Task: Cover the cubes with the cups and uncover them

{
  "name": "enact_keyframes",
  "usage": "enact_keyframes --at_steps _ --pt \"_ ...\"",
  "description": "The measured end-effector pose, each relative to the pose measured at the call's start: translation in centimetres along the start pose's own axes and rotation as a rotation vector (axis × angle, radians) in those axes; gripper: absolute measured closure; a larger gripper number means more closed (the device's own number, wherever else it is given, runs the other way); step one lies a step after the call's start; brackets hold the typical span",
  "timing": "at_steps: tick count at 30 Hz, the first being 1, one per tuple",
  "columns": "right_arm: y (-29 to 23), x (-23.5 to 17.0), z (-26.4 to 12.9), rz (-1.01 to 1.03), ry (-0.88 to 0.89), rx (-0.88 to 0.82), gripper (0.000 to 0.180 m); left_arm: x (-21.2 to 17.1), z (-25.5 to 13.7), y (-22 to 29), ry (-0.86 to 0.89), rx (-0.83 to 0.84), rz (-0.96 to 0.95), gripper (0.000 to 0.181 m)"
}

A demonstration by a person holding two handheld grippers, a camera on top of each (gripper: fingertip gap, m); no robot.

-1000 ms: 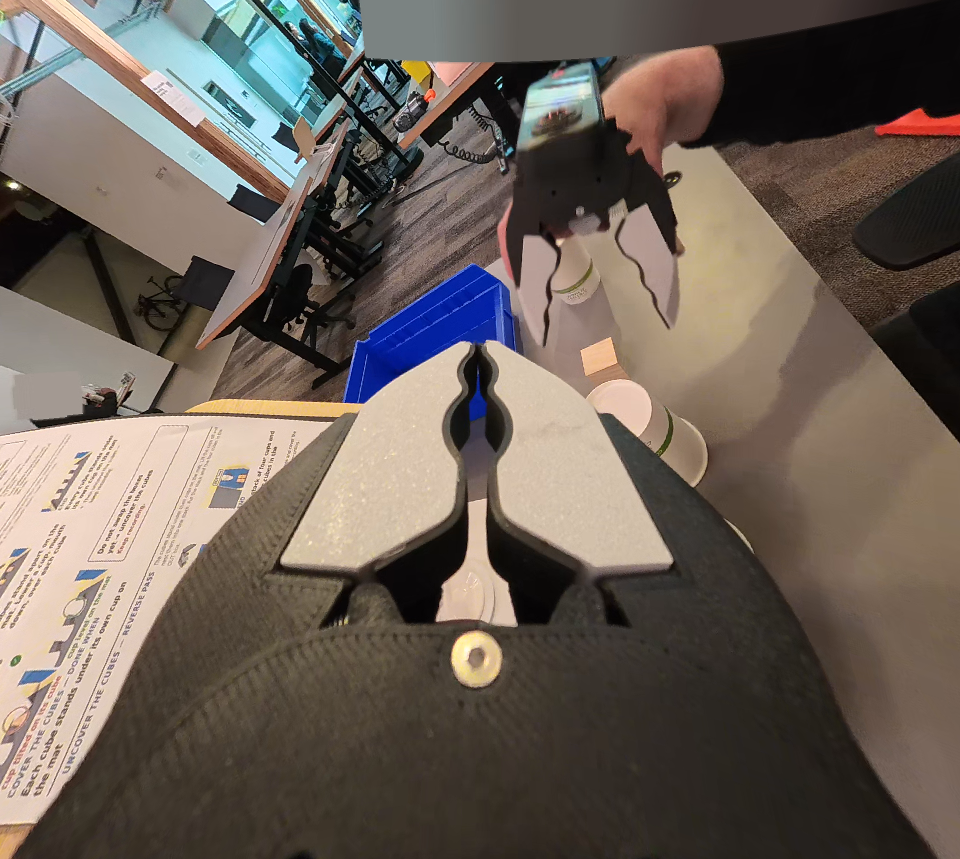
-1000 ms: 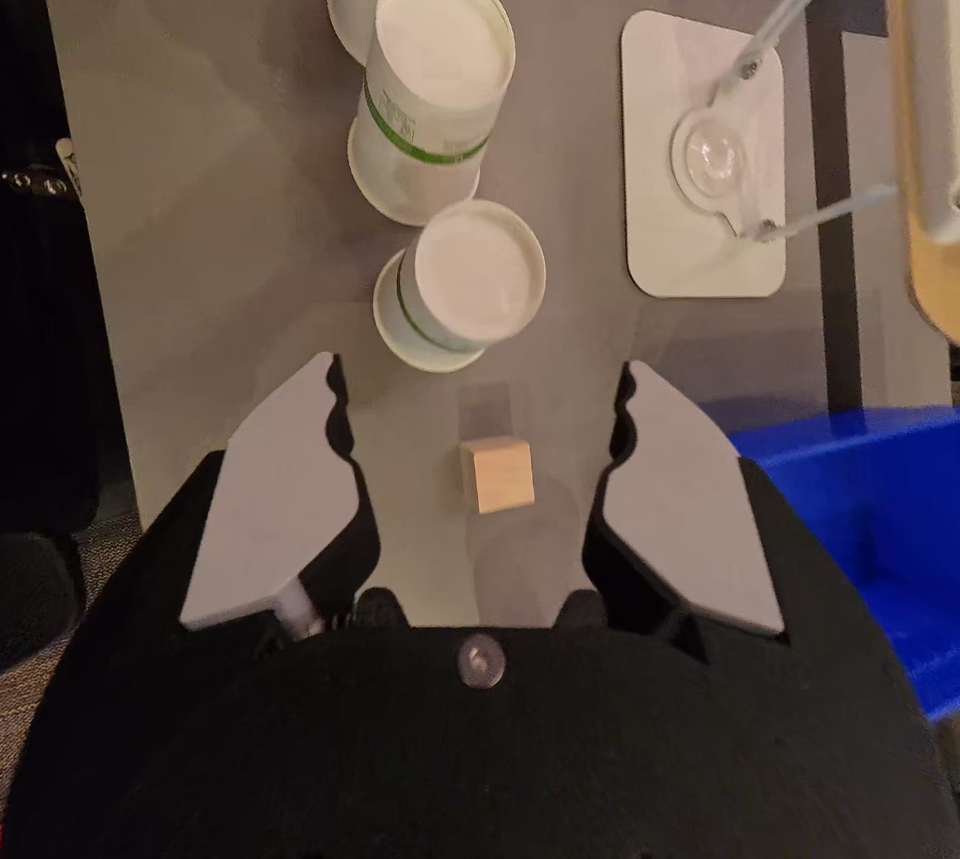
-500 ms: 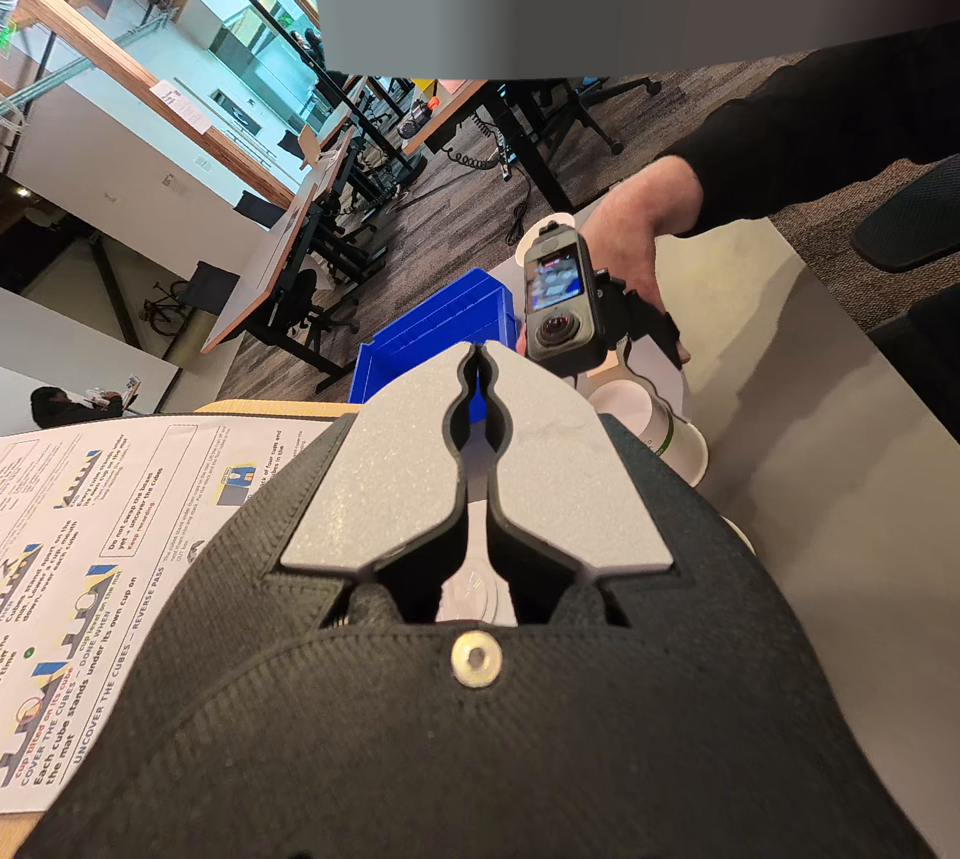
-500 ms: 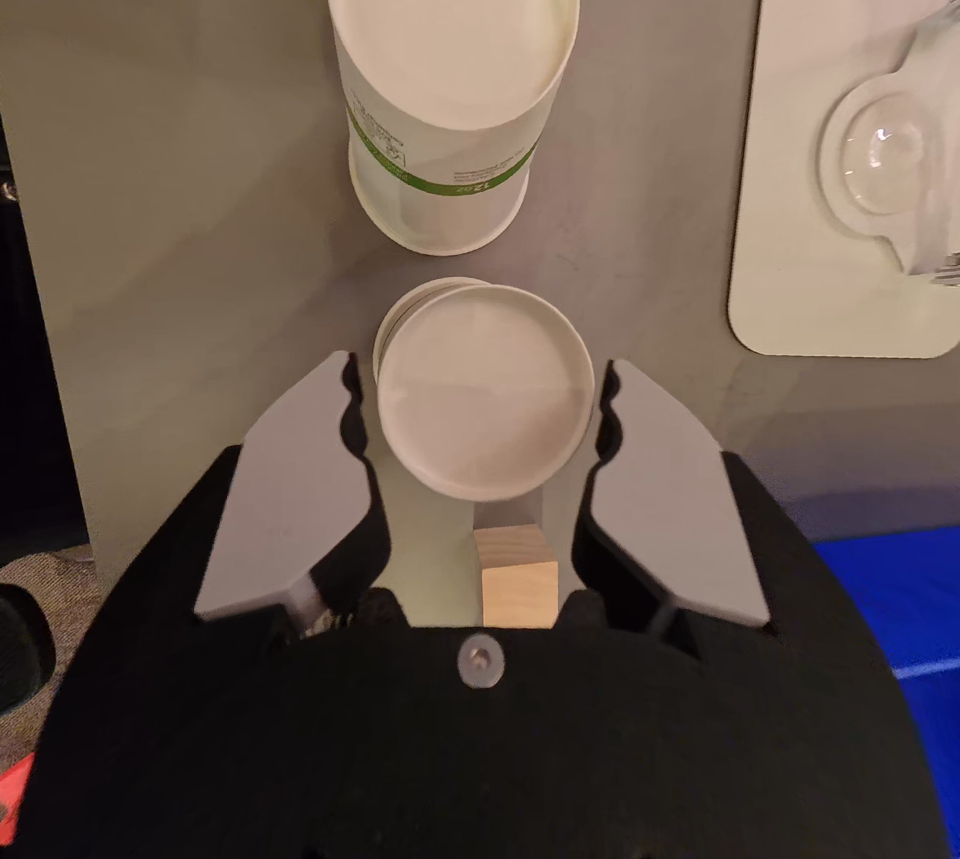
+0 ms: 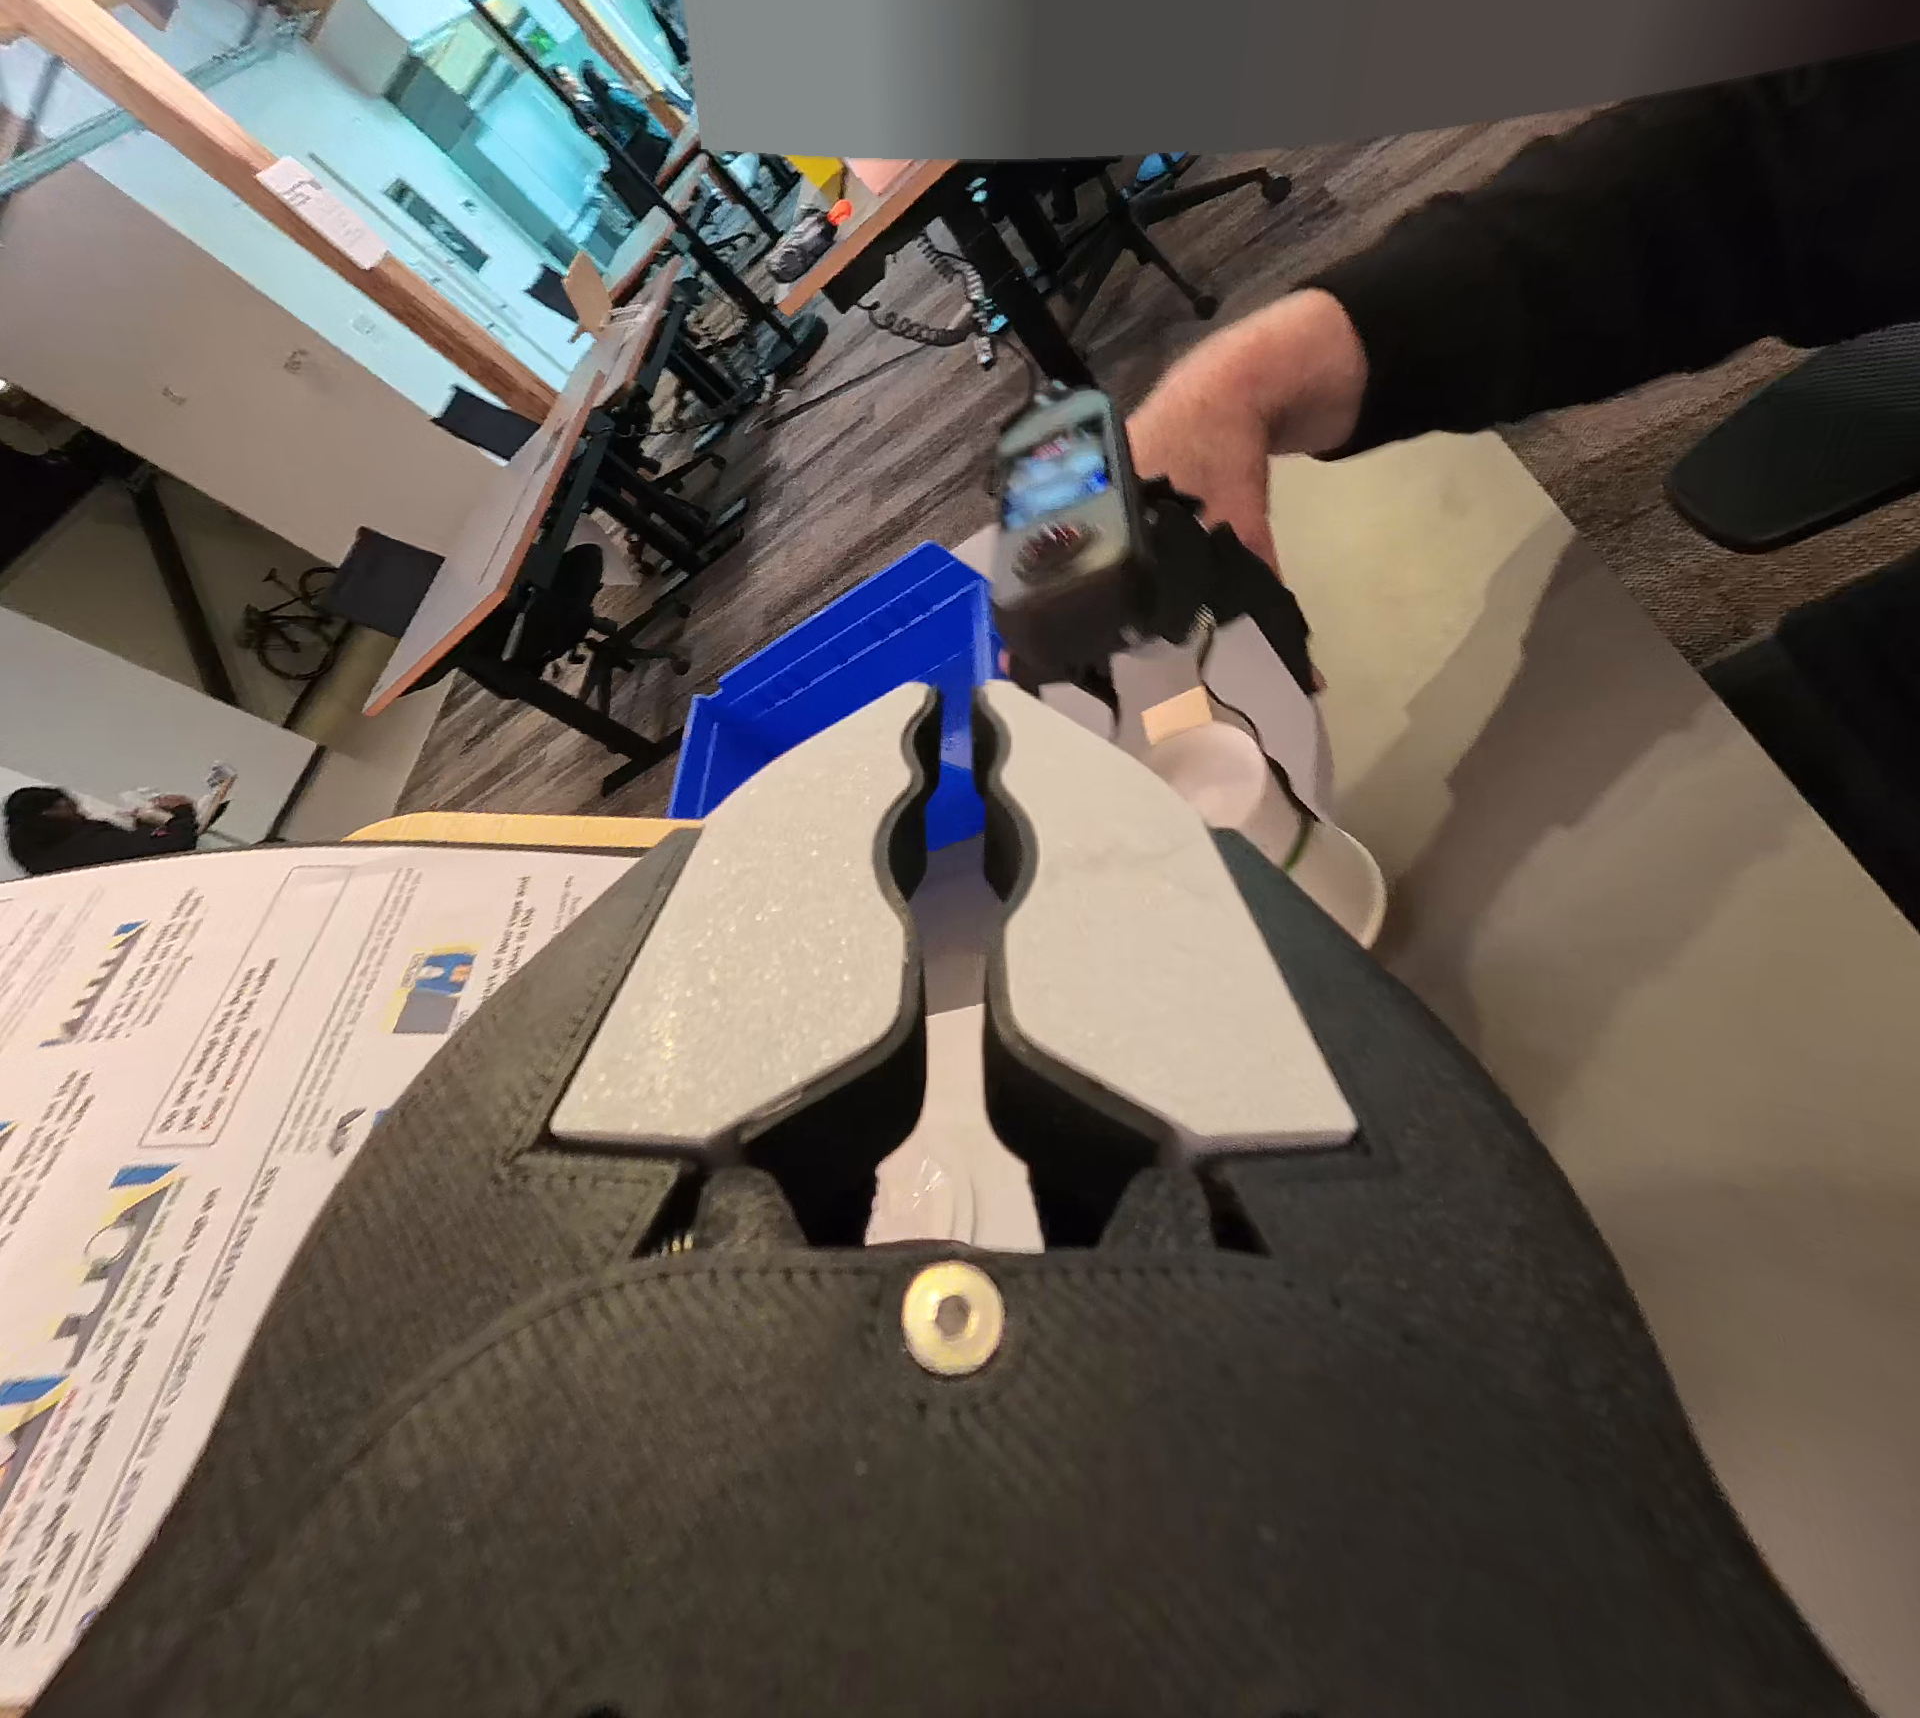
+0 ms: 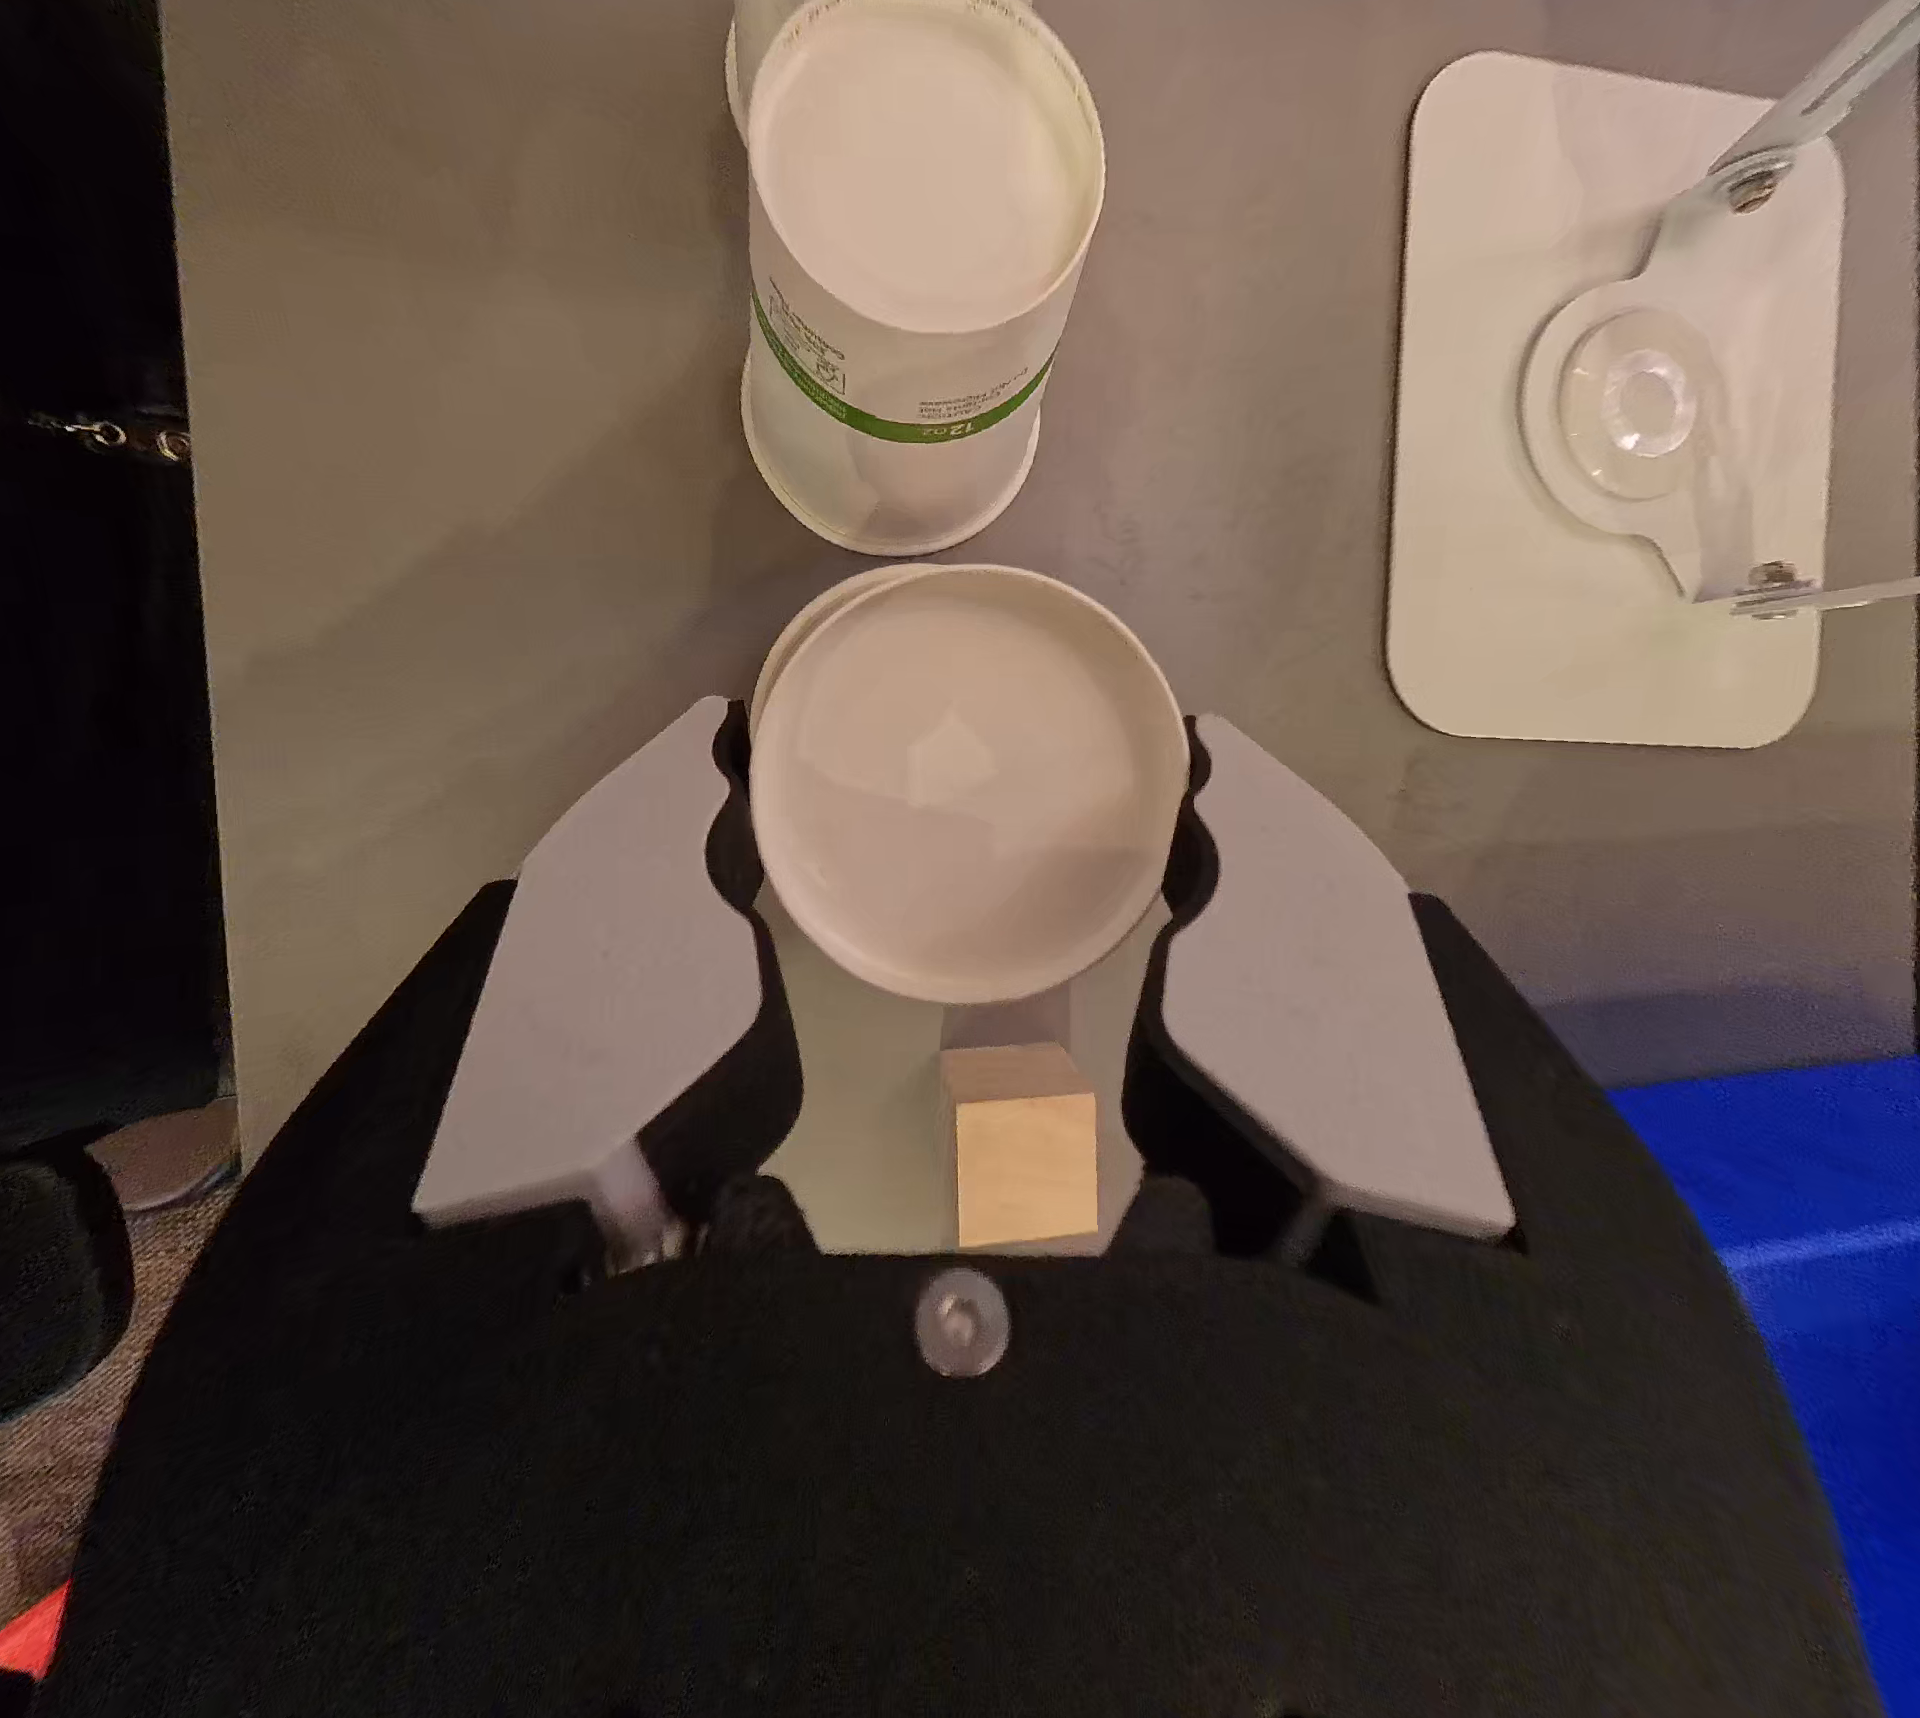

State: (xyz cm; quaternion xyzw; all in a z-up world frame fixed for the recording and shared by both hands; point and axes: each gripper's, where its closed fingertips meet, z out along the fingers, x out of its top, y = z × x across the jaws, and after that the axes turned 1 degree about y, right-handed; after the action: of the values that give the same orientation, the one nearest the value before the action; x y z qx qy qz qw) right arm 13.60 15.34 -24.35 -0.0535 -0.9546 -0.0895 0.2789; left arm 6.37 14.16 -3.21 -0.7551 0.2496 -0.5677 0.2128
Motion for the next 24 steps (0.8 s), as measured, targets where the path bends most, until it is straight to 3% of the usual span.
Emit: enact_keyframes --at_steps 1,7,14,24 --pt "0.0 0.2 -0.6 -0.002 0.011 -0.008 0.102 -0.1 0.1 0.2 -0.004 -0.008 0.0 0.174" --pt "0.7 1.3 -4.9 -0.006 0.102 -0.089 0.102 -0.2 1.0 -0.1 0.01 -0.004 -0.022 0.162" --pt "2.7 3.5 -12.9 0.007 0.388 -0.325 0.101 -0.9 3.2 -1.2 0.052 0.008 -0.12 0.149" --pt "5.1 4.8 -22.0 0.027 0.782 -0.728 0.102 -2.9 7.6 -4.3 0.241 0.059 -0.476 0.137"
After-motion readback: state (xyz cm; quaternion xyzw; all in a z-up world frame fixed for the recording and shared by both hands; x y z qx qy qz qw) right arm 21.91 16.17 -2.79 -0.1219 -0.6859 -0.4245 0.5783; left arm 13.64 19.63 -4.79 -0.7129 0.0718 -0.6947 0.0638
